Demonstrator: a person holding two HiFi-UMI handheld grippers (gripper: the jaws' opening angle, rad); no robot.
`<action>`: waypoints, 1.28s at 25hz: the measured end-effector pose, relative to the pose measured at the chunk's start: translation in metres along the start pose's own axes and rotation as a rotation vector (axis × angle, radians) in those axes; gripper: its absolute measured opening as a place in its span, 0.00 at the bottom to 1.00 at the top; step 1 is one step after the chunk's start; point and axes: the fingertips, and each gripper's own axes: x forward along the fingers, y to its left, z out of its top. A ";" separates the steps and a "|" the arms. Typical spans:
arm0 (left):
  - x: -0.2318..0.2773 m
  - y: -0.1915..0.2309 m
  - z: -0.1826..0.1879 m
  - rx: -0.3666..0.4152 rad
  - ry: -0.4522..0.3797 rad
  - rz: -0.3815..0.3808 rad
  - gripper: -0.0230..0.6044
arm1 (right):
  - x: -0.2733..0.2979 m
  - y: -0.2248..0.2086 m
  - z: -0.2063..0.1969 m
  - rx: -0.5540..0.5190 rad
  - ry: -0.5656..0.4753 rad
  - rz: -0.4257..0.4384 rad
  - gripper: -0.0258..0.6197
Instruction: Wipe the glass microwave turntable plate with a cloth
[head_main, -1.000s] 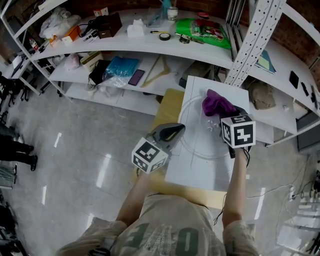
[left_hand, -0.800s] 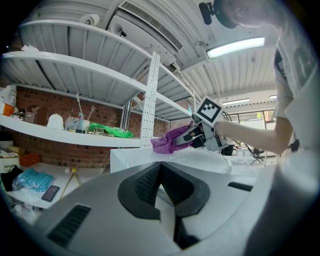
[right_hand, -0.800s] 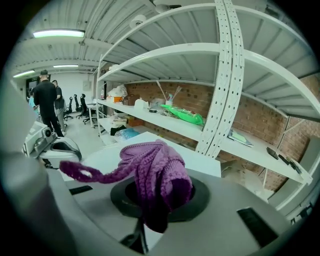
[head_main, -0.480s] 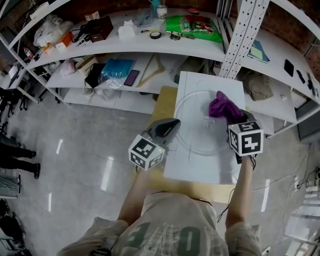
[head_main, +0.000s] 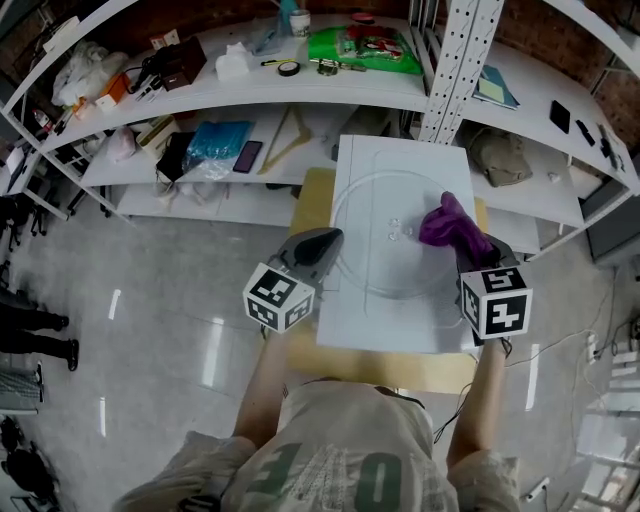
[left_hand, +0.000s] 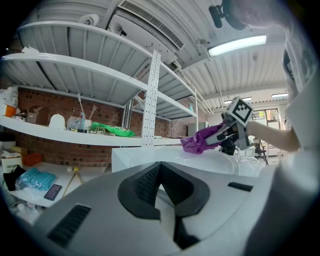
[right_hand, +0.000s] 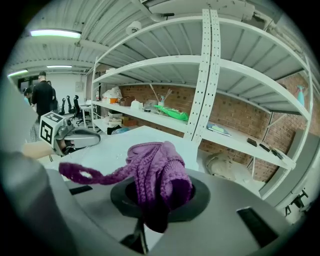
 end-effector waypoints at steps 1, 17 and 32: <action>0.000 0.000 0.000 -0.001 0.000 0.002 0.03 | -0.006 0.002 -0.003 -0.003 -0.004 -0.002 0.12; -0.002 -0.002 -0.001 0.000 0.009 0.012 0.03 | -0.059 0.083 -0.033 -0.067 0.001 0.154 0.12; -0.002 -0.003 0.000 -0.018 -0.007 0.006 0.03 | -0.019 0.175 0.011 -0.232 0.000 0.439 0.12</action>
